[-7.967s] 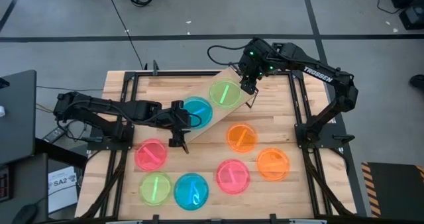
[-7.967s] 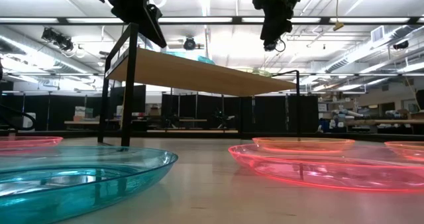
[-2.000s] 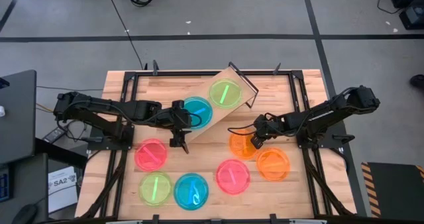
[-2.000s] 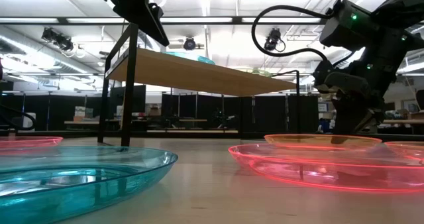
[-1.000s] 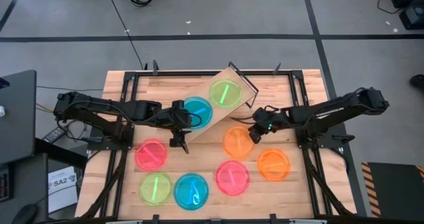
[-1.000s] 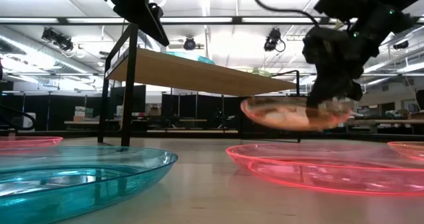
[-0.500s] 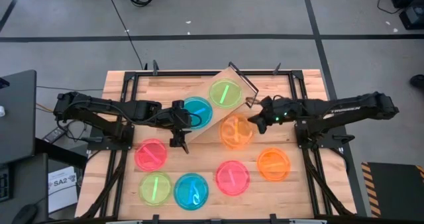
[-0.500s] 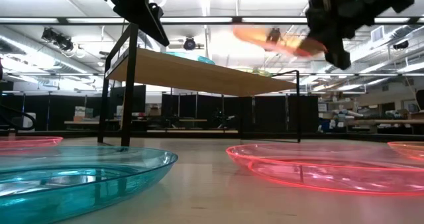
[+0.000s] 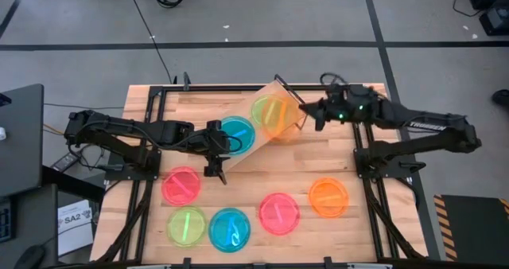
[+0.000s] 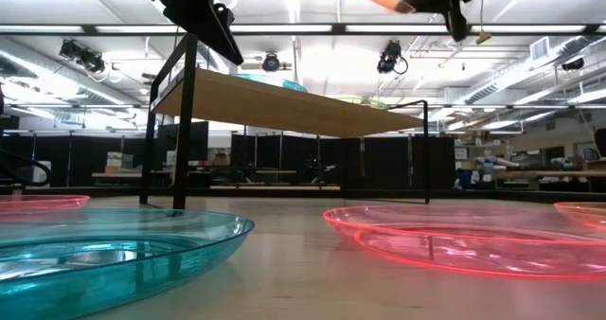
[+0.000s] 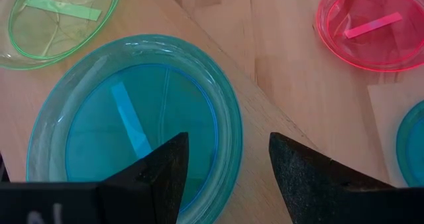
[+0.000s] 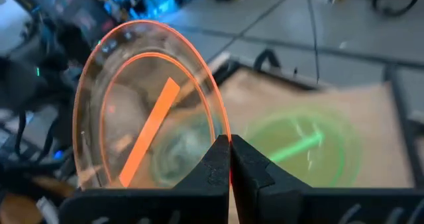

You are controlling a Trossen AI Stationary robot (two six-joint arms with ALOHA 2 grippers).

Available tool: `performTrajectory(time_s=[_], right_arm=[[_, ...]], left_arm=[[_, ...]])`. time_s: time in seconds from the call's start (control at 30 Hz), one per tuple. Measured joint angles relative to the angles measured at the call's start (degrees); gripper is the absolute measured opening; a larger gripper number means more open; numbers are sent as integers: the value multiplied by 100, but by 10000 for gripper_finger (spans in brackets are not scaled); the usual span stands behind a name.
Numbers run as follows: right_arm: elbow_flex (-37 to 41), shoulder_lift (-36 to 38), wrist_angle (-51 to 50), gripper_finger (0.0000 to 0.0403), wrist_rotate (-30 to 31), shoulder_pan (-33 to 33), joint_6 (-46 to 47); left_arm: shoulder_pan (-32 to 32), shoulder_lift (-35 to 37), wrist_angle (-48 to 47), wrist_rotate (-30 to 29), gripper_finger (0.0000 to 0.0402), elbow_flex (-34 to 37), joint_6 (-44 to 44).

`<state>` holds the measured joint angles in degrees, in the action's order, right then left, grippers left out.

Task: Place and stack plates onto a shelf
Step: Stack the top orange plate on the green plate on the shelf

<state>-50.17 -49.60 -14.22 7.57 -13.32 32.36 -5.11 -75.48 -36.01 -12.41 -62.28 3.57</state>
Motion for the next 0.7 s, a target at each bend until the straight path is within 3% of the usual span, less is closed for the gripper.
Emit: performTrajectory(time_s=[0.37, 0.7], right_arm=[[-232, -216, -2, 7, -12, -1067, -299], [-230, -1177, -2, 7, -755, -1606, -212]], left_arm=[[0, 0, 33, 1, 217, 0, -1], [-1, 0, 35, 1, 217, 0, 0]])
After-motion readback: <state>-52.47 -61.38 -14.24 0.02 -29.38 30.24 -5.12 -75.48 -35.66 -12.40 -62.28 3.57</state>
